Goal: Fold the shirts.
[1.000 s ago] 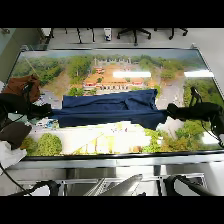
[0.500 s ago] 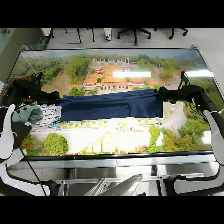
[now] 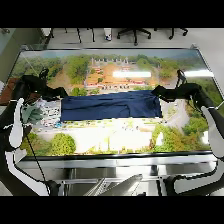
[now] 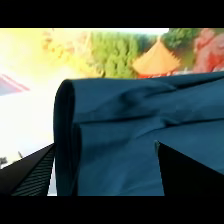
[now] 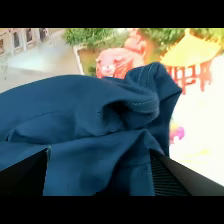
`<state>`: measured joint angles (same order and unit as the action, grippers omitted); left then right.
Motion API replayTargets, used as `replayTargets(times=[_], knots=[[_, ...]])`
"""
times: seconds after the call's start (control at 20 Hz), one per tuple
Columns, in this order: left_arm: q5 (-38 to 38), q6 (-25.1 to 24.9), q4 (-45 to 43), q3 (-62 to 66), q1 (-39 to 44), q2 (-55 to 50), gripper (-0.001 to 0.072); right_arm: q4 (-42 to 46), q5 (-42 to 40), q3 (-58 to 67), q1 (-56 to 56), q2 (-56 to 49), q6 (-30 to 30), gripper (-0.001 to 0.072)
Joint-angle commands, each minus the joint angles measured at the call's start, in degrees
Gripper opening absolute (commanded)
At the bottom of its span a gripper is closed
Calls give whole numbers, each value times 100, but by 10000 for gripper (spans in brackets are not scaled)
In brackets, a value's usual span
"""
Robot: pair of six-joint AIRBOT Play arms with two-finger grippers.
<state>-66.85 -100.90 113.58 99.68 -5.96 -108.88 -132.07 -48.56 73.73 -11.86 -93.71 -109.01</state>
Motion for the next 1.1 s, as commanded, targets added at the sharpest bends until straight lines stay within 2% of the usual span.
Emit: replayTargets(times=[0.0, 0.1, 0.25, 0.35, 0.5, 0.7, 1.05], knots=[[-420, 7, 0, 719, -33, -31, 706, 601, -592, 315, -422, 107, -195, 702], [-748, 61, 50, 1191, -81, -31, 706, 437, -767, 315, -732, 7, -197, 703], [-1279, 232, 52, 1720, -94, -26, 706, -142, -1331, 321, -970, -472, -629, 703], [-1447, 249, 57, 1775, -26, 39, 705, -227, -1674, 356, -968, -866, -743, 703], [-1421, 249, 348, 1672, 107, 168, 705, -588, -2223, 492, -916, -1362, -990, 703], [-1244, 243, 813, 1447, 284, 304, 706, -813, -2651, 608, -868, -1416, -1429, 703], [-1099, 243, 796, 1447, 802, 302, 705, -817, -3191, 1292, -879, -1414, -1419, 704]])
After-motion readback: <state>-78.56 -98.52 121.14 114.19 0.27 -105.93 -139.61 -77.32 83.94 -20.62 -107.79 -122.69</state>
